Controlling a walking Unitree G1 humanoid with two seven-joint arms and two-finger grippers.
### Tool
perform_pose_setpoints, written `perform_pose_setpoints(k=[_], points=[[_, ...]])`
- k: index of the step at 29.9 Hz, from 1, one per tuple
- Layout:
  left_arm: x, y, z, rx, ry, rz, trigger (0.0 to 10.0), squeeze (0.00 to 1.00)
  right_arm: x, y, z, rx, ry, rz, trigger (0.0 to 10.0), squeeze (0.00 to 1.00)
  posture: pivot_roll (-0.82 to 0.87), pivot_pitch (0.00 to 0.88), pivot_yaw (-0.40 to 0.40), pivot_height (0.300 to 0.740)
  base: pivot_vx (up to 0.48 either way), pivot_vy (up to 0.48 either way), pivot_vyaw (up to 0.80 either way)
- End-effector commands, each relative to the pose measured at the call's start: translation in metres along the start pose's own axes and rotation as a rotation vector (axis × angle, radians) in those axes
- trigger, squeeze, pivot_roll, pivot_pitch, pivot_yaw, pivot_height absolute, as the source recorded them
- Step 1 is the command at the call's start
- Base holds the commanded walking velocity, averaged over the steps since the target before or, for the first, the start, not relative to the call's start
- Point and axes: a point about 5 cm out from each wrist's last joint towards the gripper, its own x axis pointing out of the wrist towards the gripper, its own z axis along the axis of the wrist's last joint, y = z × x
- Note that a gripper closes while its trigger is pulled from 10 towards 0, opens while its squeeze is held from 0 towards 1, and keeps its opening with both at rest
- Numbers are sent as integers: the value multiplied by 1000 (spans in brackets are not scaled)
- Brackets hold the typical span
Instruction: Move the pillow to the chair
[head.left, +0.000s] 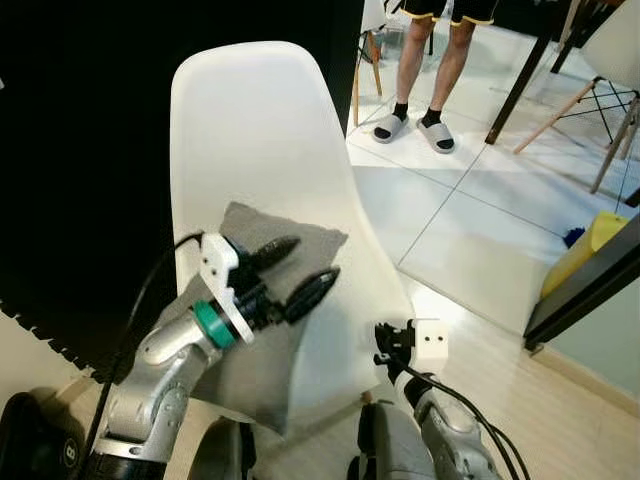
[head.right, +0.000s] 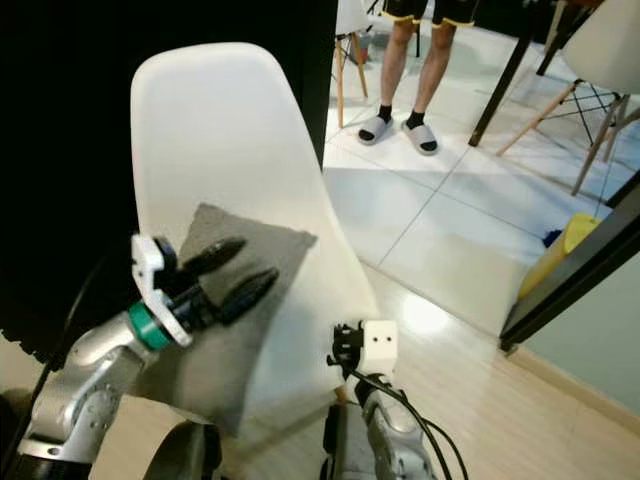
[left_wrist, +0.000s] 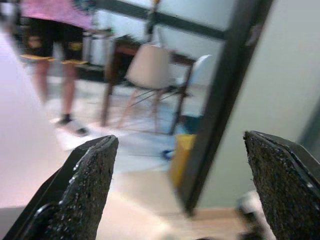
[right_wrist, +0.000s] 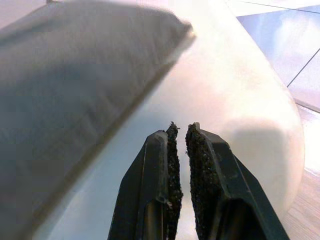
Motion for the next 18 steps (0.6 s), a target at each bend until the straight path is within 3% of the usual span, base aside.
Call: perform_pose_setpoints(k=[1, 3, 6, 8, 9, 12, 18], points=[[-11, 17, -20, 49, 104, 155, 10000, 0, -1, 1, -5, 2, 15, -3, 10000, 0, -23, 17, 28, 620, 0, 0, 0], [-14, 22, -27, 93, 140, 209, 10000, 0, -1, 1, -5, 3, 15, -3, 10000, 0, -20, 14, 28, 620, 0, 0, 0], [-28, 35, -45, 167, 221, 405, 10000, 0, -2, 3, -5, 11, 3, -11, 10000, 0, -20, 12, 28, 620, 0, 0, 0], [-32, 38, -49, 181, 233, 448, 10000, 0, -2, 4, -5, 14, -2, -14, 10000, 0, -20, 12, 28, 620, 0, 0, 0], [-32, 38, -49, 181, 233, 448, 10000, 0, -2, 4, -5, 14, -2, -14, 10000, 0, -20, 12, 28, 620, 0, 0, 0], [-58, 43, -69, 119, 292, 657, 10000, 0, -3, 4, -6, 28, -9, -31, 10000, 0, -13, 20, 27, 635, 0, 0, 0], [-61, 42, -75, 80, 272, 710, 10000, 0, -4, 7, -9, 23, 2, -27, 10000, 0, -6, 24, 25, 655, 0, 0, 0]])
